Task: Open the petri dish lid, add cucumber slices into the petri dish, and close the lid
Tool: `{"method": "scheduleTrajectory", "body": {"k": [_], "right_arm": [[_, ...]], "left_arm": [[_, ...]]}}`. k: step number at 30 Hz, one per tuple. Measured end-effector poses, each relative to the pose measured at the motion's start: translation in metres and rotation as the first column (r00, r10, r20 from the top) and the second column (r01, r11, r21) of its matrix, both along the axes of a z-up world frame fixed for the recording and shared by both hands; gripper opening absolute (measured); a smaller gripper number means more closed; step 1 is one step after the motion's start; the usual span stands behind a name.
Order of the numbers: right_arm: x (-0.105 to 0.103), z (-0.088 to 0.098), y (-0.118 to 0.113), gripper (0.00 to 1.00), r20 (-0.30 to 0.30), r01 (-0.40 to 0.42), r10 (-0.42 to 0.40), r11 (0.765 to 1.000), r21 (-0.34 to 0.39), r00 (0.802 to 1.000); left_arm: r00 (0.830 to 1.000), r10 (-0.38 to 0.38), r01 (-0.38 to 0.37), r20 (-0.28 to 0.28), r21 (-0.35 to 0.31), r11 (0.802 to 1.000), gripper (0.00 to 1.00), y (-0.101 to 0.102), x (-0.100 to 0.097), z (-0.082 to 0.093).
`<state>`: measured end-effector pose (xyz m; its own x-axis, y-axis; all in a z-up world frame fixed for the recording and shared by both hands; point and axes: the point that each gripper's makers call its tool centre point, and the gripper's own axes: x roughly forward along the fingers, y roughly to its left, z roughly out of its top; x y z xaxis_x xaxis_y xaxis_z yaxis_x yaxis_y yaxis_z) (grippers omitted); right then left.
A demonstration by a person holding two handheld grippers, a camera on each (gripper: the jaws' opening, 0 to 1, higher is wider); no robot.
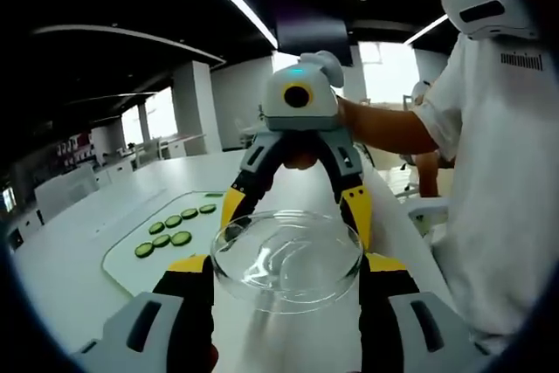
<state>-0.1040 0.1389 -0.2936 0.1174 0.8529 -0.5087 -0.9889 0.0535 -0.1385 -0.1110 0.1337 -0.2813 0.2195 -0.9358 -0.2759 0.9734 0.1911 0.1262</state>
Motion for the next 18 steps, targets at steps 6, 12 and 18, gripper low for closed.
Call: {"method": "scheduleTrajectory", "body": {"k": [6, 12, 18], "right_arm": [[-0.001, 0.002, 0.015, 0.69, 0.006, -0.029, 0.029, 1.000, -0.004, 1.000], [-0.003, 0.002, 0.032, 0.69, 0.008, -0.066, 0.066, 0.998, -0.007, 0.998], [-0.004, 0.000, 0.047, 0.69, 0.005, -0.098, 0.098, 0.995, -0.011, 0.995]], "left_arm": [[1.000, 0.029, -0.029, 0.002, -0.001, 1.000, 0.67, 0.014, -0.001, 0.001], [0.998, 0.066, -0.066, 0.002, -0.001, 0.998, 0.67, 0.031, -0.003, 0.001], [0.995, 0.097, -0.097, 0.003, 0.002, 0.995, 0.67, 0.046, -0.005, 0.000]]}}
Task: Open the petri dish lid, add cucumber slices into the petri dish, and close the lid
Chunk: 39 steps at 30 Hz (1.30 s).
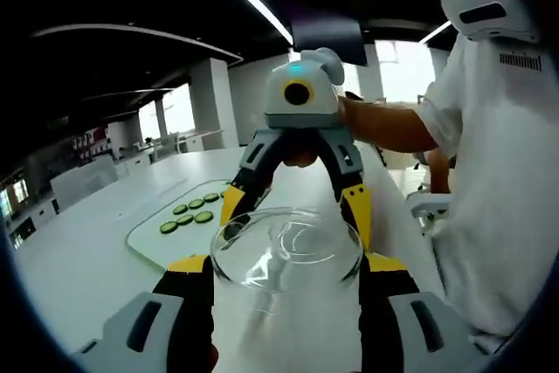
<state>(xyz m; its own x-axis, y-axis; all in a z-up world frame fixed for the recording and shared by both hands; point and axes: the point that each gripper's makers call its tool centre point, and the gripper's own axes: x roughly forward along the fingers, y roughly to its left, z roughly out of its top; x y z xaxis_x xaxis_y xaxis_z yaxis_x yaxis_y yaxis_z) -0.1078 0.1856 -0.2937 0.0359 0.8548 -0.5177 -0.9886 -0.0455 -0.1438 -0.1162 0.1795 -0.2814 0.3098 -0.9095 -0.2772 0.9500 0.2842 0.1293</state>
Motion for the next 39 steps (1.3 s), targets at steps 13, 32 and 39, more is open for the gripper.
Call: {"method": "scheduleTrajectory", "body": {"k": [13, 32, 39], "right_arm": [[-0.004, -0.003, 0.031, 0.69, 0.001, -0.070, 0.070, 0.997, -0.008, 0.998], [-0.007, -0.022, 0.056, 0.69, -0.027, -0.119, 0.118, 0.992, -0.047, 0.993], [-0.007, -0.028, 0.060, 0.69, -0.042, -0.123, 0.121, 0.991, -0.057, 0.992]], "left_arm": [[0.997, 0.072, -0.072, -0.004, 0.004, 0.997, 0.67, 0.030, -0.004, -0.002], [0.991, 0.119, -0.119, -0.057, 0.012, 0.993, 0.67, 0.055, -0.004, -0.025], [0.990, 0.121, -0.120, -0.073, 0.019, 0.993, 0.67, 0.059, -0.004, -0.031]]}}
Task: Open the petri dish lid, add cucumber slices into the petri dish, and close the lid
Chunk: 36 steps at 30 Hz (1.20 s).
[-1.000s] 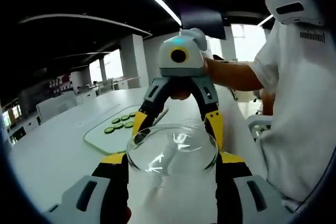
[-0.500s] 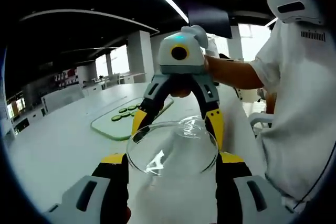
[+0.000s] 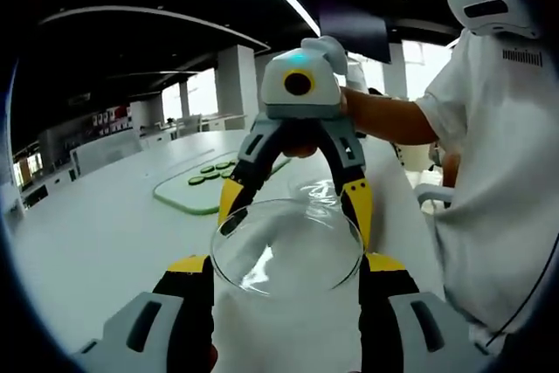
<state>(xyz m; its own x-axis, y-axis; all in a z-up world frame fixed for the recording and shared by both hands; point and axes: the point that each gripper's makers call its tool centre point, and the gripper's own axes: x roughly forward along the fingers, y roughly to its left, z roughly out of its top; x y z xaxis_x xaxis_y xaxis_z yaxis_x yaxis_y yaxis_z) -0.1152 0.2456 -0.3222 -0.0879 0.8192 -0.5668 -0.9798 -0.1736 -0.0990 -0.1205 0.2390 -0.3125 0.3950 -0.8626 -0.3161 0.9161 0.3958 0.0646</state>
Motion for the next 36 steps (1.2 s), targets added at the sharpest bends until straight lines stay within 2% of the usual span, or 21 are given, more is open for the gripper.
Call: {"method": "scheduleTrajectory", "body": {"k": [18, 36], "right_arm": [[0.000, -0.010, 0.003, 0.69, -0.030, -0.003, 0.002, 1.000, -0.009, 1.000], [0.000, -0.019, 0.005, 0.69, -0.055, -0.006, 0.005, 1.000, -0.012, 0.998]], "left_arm": [[0.999, 0.000, 0.000, -0.045, 0.009, 1.000, 0.67, 0.004, 0.001, -0.013], [0.999, 0.010, -0.009, -0.051, 0.016, 1.000, 0.67, 0.007, 0.000, -0.018]]}}
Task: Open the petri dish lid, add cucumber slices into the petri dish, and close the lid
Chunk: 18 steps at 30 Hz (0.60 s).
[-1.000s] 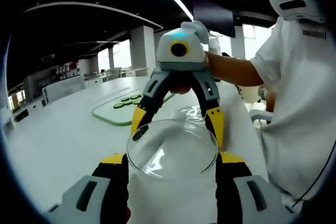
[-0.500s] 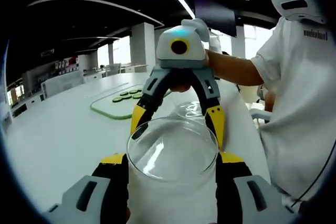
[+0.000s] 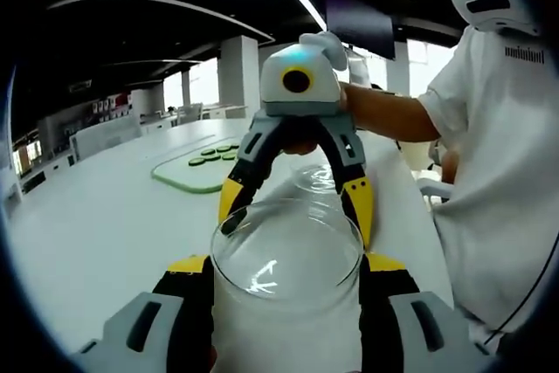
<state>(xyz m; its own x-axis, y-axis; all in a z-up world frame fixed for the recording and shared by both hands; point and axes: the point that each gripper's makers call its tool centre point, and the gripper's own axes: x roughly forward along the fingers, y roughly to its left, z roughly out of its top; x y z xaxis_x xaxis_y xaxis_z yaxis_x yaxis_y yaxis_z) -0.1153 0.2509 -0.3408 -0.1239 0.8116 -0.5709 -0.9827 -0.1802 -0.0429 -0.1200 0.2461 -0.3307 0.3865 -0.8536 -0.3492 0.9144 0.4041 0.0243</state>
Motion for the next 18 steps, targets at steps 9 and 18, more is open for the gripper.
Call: {"method": "scheduleTrajectory", "body": {"k": [9, 18], "right_arm": [[0.0002, 0.0006, 0.0007, 0.69, -0.009, -0.001, 0.001, 1.000, 0.007, 1.000], [-0.0003, 0.0005, 0.0006, 0.69, -0.008, -0.005, 0.005, 1.000, 0.010, 1.000]], "left_arm": [[1.000, 0.001, -0.001, -0.010, -0.007, 1.000, 0.67, 0.0003, -0.0004, -0.0006], [1.000, -0.005, 0.005, -0.018, -0.006, 1.000, 0.69, 0.0001, -0.0023, -0.0010]]}}
